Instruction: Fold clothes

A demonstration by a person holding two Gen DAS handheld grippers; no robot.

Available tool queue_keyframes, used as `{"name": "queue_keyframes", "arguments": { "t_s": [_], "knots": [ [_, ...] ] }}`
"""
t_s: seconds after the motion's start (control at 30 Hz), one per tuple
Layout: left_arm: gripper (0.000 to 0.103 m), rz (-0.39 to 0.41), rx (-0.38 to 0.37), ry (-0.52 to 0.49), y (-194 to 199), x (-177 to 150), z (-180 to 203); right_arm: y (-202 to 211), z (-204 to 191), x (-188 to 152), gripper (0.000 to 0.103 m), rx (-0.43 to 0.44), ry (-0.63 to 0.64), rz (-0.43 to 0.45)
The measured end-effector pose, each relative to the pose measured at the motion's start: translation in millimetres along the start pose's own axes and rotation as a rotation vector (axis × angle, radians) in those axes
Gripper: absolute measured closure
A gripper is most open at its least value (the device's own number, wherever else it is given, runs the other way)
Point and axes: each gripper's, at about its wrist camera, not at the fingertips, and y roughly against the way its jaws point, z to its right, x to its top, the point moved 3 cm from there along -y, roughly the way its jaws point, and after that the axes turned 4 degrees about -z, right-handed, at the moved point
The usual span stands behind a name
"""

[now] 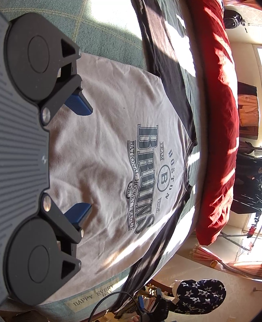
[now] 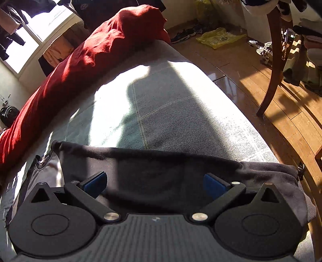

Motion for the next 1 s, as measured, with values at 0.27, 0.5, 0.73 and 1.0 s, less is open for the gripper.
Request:
{"name": "queue_keyframes", "arguments": {
  "t_s": [0.27,0.5,0.73,1.0],
  "knots": [
    [0.01,-0.022,-0.004,-0.023,-3,-3,11,-28,51,-17,0.0,-0.053,-0.066,0.031],
    [0.009,-0.003,0.005,-0.016,12,-5,7,-20,25,-3,0.0,-0.076,-0.091,0.058],
    [0.009,-0.064,-0.009,0.012,0,-18,-2,-24,-63,-45,0.0,0.043,0.156,-0.056],
    [0.004,-0.121,-0.023,0.009,3,-49,-19,-29,-81,-71,0.0,0.002,0.144,-0.108]
  ]
}}
